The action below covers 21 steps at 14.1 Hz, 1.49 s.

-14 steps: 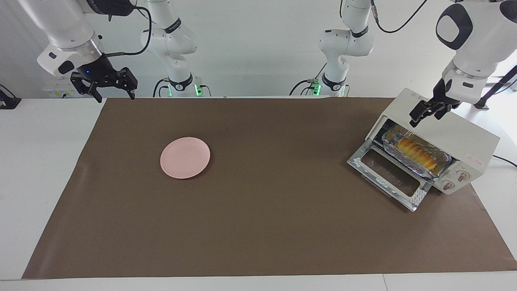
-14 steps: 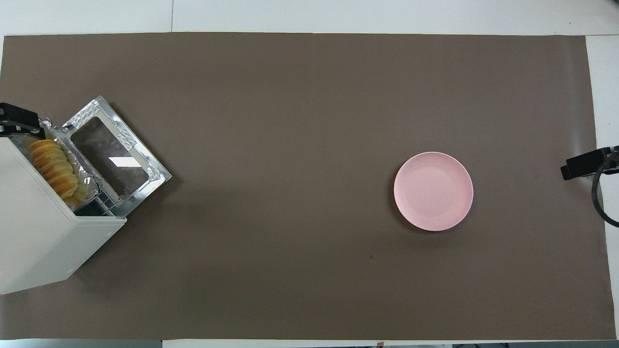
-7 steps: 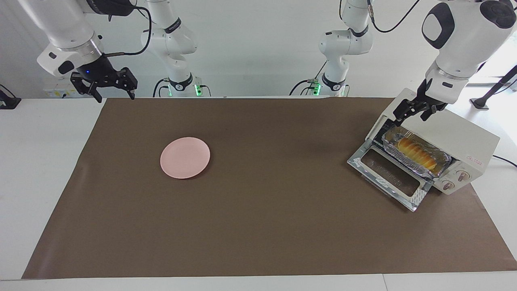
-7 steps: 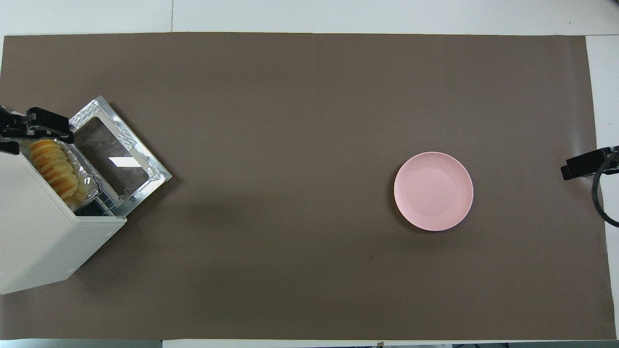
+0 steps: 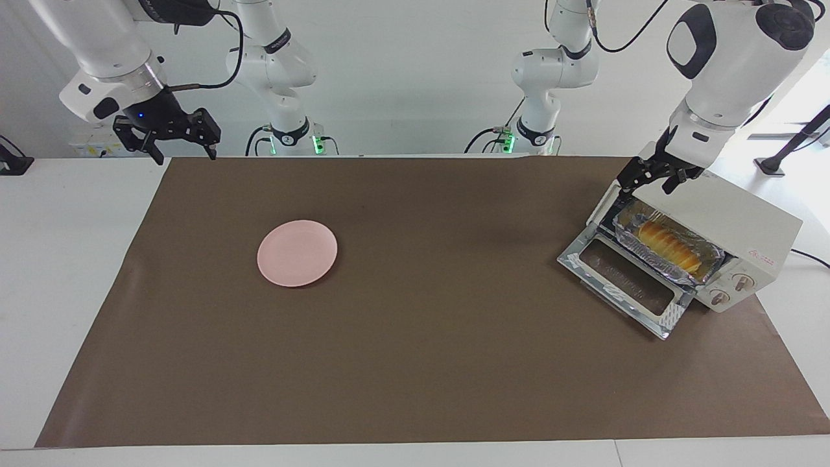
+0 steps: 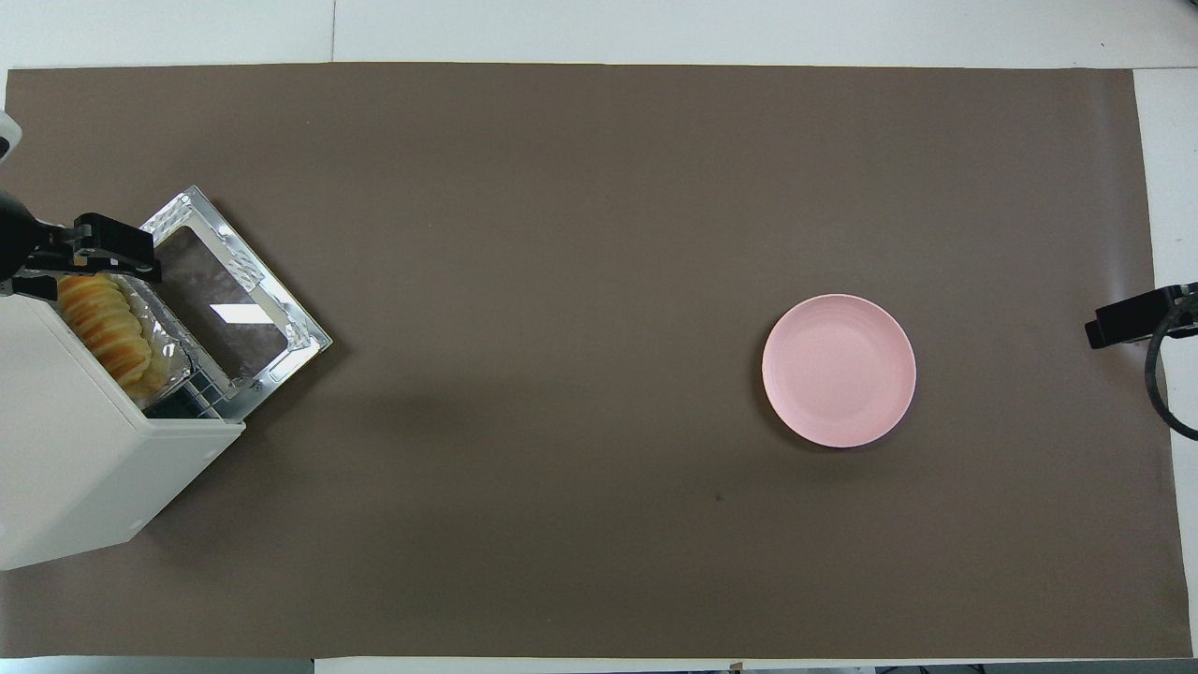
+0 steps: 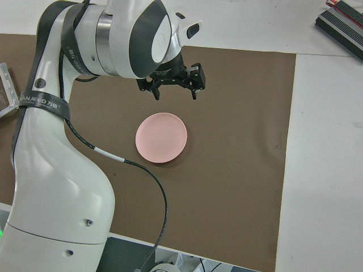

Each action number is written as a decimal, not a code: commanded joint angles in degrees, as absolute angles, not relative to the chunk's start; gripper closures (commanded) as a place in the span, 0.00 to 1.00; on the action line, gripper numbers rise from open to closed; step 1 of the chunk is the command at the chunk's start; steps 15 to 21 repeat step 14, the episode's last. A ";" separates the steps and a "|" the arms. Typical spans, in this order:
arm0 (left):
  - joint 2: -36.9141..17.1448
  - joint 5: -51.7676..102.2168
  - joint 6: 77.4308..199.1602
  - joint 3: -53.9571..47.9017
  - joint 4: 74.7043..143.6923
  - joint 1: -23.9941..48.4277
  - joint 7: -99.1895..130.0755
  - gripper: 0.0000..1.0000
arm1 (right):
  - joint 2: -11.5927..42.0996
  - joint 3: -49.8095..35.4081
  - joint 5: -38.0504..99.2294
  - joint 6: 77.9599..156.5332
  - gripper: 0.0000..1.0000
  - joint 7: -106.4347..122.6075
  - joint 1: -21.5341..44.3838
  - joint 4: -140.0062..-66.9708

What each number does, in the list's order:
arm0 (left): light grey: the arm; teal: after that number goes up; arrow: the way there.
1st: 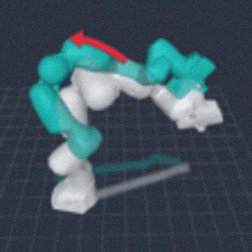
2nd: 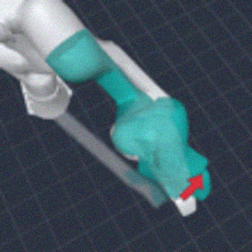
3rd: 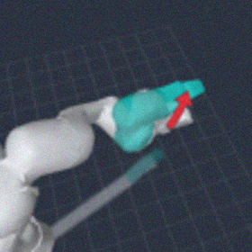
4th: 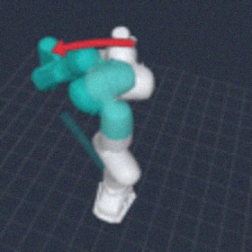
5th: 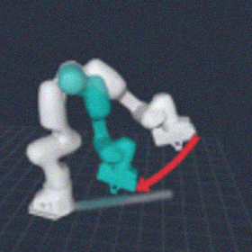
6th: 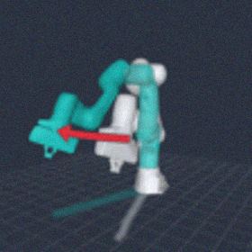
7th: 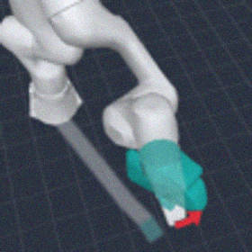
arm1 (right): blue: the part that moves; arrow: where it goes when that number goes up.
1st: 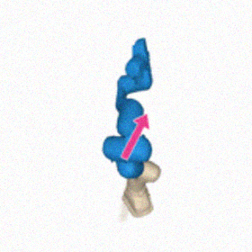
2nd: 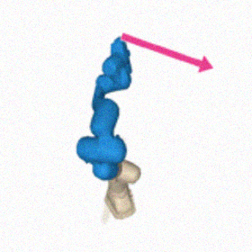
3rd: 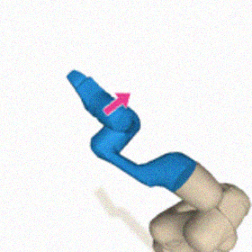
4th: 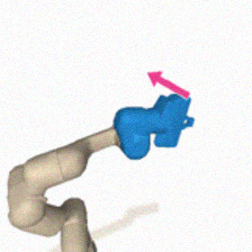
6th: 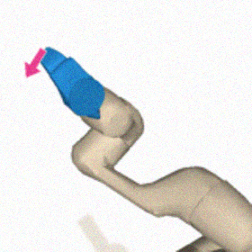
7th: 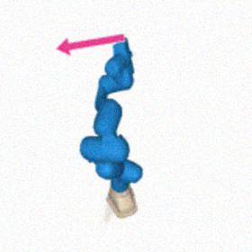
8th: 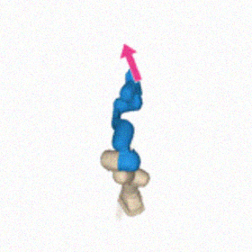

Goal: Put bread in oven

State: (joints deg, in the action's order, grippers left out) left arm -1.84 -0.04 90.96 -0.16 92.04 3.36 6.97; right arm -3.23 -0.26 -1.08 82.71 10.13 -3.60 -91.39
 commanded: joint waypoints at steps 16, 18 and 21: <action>0.18 2.81 90.09 -0.09 93.34 2.20 -5.18 0.00 | -4.66 -0.88 -1.49 83.50 0.00 11.16 -4.39 -93.08; 0.18 2.81 90.09 -0.09 93.34 2.20 -5.18 0.00 | -4.66 -0.88 -1.49 83.50 0.00 11.16 -4.39 -93.08; 0.18 2.81 90.09 -0.09 93.34 2.20 -5.18 0.00 | -4.66 -0.88 -1.49 83.50 0.00 11.16 -4.39 -93.08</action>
